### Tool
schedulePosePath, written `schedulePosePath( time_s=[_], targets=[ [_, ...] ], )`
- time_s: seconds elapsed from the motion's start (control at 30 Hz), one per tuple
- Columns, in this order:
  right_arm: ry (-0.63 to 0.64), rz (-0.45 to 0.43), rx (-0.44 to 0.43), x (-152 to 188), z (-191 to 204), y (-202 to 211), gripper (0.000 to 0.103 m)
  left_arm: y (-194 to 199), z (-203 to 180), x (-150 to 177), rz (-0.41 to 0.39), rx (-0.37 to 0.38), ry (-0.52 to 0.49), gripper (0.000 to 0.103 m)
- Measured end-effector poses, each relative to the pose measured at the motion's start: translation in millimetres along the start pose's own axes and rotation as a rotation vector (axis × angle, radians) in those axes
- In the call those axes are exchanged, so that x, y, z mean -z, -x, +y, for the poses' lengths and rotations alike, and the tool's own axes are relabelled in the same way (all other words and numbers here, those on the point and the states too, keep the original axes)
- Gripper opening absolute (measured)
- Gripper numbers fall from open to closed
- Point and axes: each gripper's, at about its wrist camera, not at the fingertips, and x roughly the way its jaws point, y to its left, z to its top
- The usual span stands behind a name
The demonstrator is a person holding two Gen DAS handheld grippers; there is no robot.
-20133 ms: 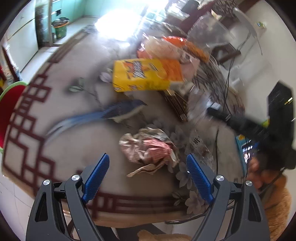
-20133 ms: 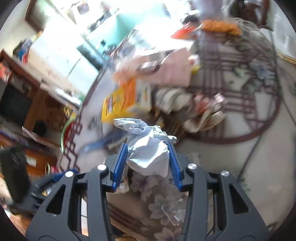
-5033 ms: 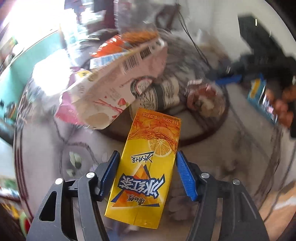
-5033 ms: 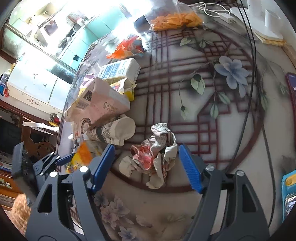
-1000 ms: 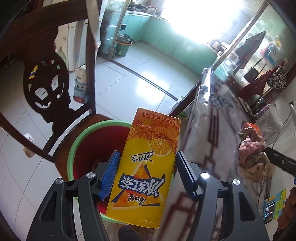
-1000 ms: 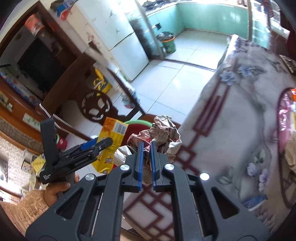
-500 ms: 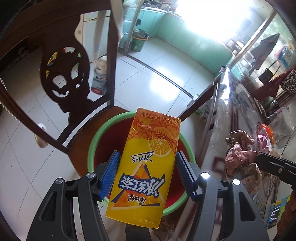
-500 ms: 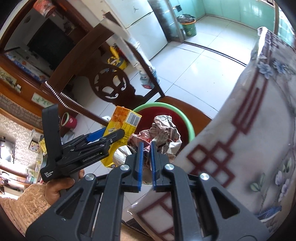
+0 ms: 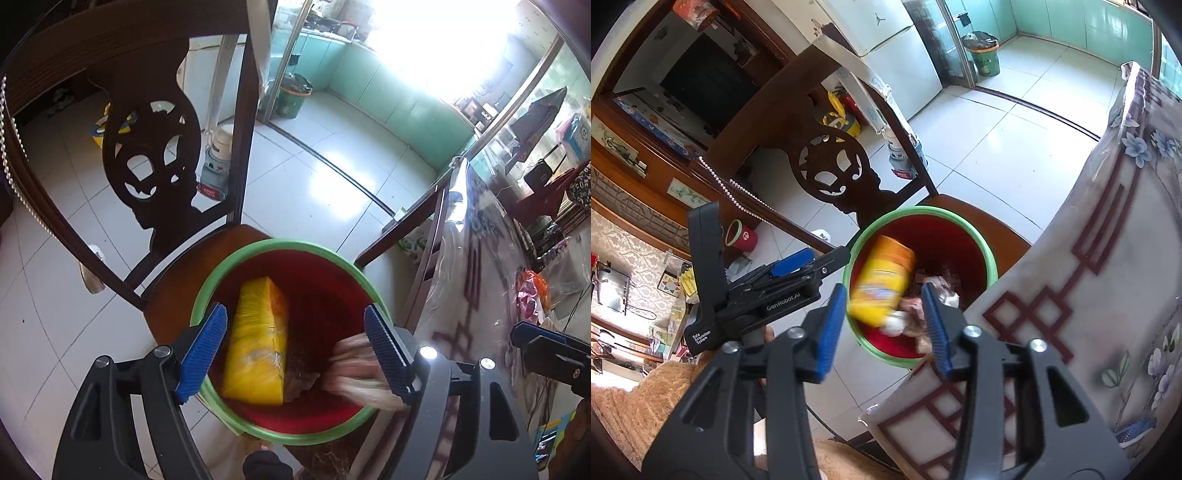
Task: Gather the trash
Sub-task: 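Open both tools over the bucket to drop the carton and foil, then return to the table and grasp the white patterned paper cup with the right tool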
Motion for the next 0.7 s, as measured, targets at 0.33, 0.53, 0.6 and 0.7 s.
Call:
schedulePosePath(
  time_s=[0.33,0.53,0.6,0.7],
  targets=[
    [-0.131,-0.084,0.061,21,-46,41,0.056,1,-50,6,0.015,0.053,-0.112,0.074],
    [-0.28,-0.159,0.123,51,-97,81,0.06,0,-91,14,0.032,0.096,-0.192,0.074],
    [-0.334,-0.184,0.14,64,-115,95,0.062,-1,-105,18,0.04,0.107,-0.215,0.074],
    [-0.421,-0.228,0.176,88,-148,120,0.062,-2,-131,26,0.049,0.123,-0.258,0.074]
  ],
)
